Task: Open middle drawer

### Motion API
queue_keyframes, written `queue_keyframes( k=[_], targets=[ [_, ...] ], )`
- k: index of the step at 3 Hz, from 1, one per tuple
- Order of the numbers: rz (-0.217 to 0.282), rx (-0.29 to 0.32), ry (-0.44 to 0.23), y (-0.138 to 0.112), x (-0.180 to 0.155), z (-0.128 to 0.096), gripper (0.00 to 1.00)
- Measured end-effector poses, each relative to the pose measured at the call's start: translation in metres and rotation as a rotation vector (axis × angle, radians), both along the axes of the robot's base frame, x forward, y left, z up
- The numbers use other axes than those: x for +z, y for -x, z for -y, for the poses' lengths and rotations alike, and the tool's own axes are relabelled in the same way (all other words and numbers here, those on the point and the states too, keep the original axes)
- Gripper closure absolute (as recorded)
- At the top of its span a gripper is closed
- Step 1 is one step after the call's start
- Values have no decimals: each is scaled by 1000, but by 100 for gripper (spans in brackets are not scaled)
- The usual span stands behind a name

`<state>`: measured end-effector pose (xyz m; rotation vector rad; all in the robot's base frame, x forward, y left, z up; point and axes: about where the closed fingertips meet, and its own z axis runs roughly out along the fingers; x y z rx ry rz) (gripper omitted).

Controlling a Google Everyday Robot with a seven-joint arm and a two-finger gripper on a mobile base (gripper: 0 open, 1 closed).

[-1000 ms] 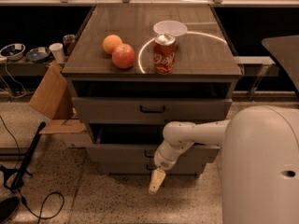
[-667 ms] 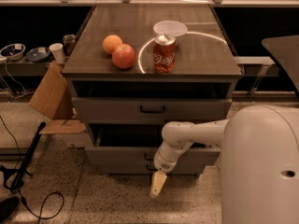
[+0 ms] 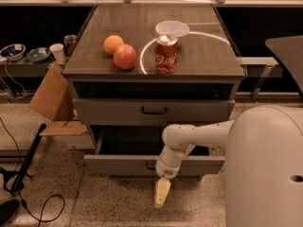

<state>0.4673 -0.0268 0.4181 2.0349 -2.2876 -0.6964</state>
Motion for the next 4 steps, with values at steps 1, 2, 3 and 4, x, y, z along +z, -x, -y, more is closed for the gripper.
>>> queue_keyframes(
  k=[1, 2, 3, 4],
  targets=[
    [-29, 36, 10, 15, 4, 0, 0],
    [-63, 76, 25, 28, 8, 1, 0],
    [-98, 128, 43, 41, 11, 1, 0],
    [-126, 173, 64, 52, 13, 3, 0]
  ],
)
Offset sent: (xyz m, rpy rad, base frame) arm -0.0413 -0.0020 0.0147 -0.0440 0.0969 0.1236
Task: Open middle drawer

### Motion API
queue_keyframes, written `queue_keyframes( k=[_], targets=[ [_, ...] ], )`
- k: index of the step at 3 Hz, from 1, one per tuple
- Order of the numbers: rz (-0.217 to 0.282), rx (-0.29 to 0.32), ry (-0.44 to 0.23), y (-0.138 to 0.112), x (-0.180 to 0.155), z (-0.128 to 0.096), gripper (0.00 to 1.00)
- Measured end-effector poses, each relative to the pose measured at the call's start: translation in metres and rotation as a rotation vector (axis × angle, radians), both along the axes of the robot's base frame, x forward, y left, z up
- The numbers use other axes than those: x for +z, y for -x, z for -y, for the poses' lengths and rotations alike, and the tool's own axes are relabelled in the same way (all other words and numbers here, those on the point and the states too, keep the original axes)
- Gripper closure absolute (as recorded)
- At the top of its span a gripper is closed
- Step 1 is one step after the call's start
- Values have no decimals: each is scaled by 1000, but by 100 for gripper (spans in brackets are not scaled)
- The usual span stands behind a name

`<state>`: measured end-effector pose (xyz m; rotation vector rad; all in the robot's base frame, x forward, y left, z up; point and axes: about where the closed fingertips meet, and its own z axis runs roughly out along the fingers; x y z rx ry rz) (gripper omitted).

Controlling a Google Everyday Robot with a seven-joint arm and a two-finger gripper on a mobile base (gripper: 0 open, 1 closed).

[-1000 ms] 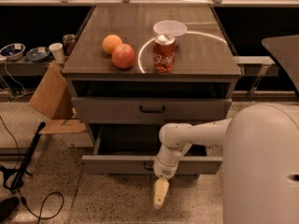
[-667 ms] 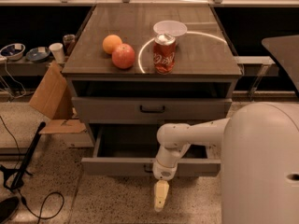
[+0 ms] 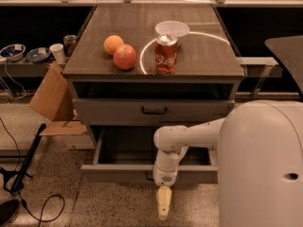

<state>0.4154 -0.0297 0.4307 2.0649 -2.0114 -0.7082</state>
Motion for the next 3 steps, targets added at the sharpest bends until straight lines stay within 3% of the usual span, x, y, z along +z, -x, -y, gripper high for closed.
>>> queue_keyframes(
  k=[3],
  targets=[
    [-38, 79, 72, 21, 11, 13, 0]
  ],
)
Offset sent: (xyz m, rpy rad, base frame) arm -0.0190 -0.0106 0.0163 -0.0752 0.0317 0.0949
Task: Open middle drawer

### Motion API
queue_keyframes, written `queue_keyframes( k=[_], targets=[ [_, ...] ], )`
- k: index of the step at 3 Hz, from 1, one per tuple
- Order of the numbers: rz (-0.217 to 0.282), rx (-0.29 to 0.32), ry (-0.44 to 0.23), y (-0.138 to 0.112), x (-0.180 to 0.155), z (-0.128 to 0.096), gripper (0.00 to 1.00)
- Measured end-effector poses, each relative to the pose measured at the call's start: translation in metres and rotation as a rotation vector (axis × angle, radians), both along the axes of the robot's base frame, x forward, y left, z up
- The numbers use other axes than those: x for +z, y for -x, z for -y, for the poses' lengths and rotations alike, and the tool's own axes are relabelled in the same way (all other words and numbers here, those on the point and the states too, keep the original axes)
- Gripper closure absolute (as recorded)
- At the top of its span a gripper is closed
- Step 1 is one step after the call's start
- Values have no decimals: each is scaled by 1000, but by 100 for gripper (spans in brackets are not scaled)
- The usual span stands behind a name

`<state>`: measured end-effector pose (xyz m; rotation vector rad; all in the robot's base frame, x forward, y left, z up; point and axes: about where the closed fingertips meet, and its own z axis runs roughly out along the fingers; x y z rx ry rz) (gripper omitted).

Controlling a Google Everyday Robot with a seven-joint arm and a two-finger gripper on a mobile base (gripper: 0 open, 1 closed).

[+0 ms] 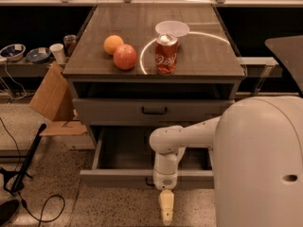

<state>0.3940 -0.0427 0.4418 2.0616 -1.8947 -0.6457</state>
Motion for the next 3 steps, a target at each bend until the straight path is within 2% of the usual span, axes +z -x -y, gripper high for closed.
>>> queue_keyframes(
  k=[3],
  targets=[
    [-44, 28, 51, 17, -6, 12, 0]
  ],
)
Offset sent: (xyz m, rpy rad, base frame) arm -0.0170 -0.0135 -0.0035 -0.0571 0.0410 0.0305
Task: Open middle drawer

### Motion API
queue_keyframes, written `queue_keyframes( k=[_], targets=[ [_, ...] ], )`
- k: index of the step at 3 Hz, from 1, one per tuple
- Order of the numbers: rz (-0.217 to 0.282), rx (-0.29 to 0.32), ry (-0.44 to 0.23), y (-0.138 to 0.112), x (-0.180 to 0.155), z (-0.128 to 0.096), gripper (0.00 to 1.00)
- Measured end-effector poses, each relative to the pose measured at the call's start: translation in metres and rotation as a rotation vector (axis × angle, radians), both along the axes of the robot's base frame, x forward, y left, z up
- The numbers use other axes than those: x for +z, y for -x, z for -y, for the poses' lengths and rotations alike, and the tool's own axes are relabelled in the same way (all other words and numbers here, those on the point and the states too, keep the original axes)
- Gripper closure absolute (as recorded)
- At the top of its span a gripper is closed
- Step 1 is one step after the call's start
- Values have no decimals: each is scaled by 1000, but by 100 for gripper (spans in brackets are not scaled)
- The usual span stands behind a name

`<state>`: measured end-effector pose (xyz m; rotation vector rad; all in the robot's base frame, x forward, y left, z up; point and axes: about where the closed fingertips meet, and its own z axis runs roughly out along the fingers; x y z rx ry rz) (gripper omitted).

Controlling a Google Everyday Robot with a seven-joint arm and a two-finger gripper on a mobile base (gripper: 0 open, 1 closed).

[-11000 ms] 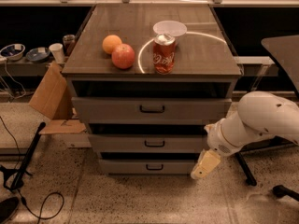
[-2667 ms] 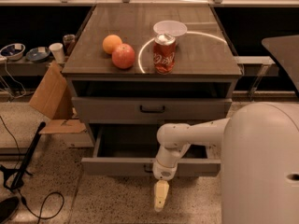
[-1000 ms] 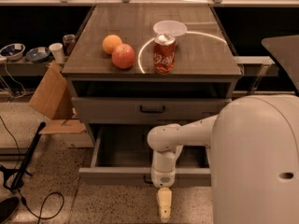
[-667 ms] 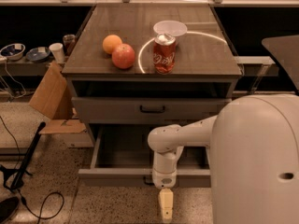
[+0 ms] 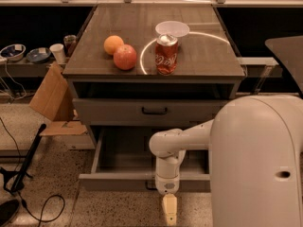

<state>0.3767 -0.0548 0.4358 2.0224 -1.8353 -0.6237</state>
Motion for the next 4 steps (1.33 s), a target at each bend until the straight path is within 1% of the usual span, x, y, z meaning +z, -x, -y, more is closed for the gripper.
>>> queue_keyframes(
  k=[2, 3, 4],
  targets=[
    [-40, 46, 49, 13, -3, 9, 0],
    [-46, 60, 78, 20, 0, 16, 0],
    [-46, 60, 78, 20, 0, 15, 0]
  ],
)
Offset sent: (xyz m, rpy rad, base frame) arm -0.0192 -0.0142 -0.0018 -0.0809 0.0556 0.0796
